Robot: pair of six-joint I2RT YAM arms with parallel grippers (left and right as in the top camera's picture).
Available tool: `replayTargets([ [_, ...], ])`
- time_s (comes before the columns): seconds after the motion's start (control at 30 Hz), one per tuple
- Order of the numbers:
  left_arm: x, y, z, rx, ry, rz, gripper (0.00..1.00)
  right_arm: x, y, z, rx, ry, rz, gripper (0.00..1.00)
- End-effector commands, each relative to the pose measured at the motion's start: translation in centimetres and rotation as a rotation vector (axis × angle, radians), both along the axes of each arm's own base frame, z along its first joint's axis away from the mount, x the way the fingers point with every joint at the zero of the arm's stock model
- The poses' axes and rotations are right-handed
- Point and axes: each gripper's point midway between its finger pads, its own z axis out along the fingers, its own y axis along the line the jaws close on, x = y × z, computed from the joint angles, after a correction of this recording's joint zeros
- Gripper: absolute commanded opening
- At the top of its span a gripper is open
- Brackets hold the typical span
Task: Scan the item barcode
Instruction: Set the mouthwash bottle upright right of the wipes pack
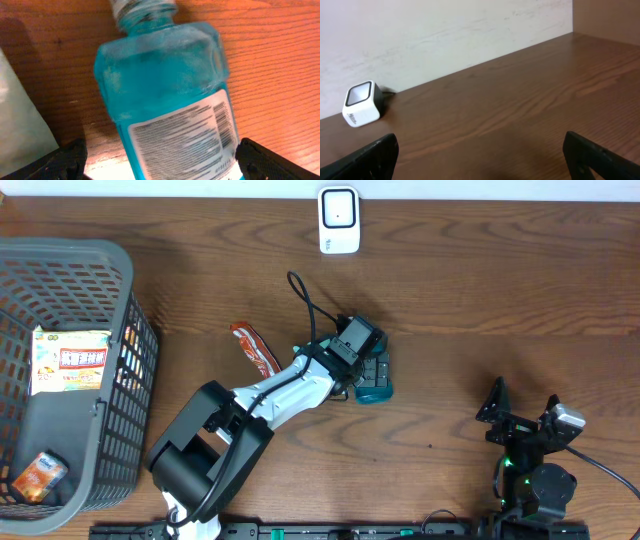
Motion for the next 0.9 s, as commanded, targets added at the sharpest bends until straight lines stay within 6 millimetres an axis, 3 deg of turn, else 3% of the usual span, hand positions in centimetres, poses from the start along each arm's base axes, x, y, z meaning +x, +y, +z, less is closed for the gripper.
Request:
replayTargets([
  [0.0,0.9,-0.4,0.9,-0.014,-0.027,0.008,0.96,0.0,0.1,0.0,0.013,-0.003,0.000,0.99],
  [0.27,0.8,-0.3,1.9,-0.016,-0.037,0.002,0.96,0.0,0.1,0.0,0.013,-0.003,0.000,0.99],
  [0.63,1.7,4.2,5.5,0.047,-0.073,0.098,0.97,0.0,0.1,0.0,0.013,-0.003,0.000,0.99],
  [0.87,2.6,6.0,9.4,0.002,-0.131,0.144,0.96,0.0,0.1,0.0,0.013,-0.003,0.000,0.99],
])
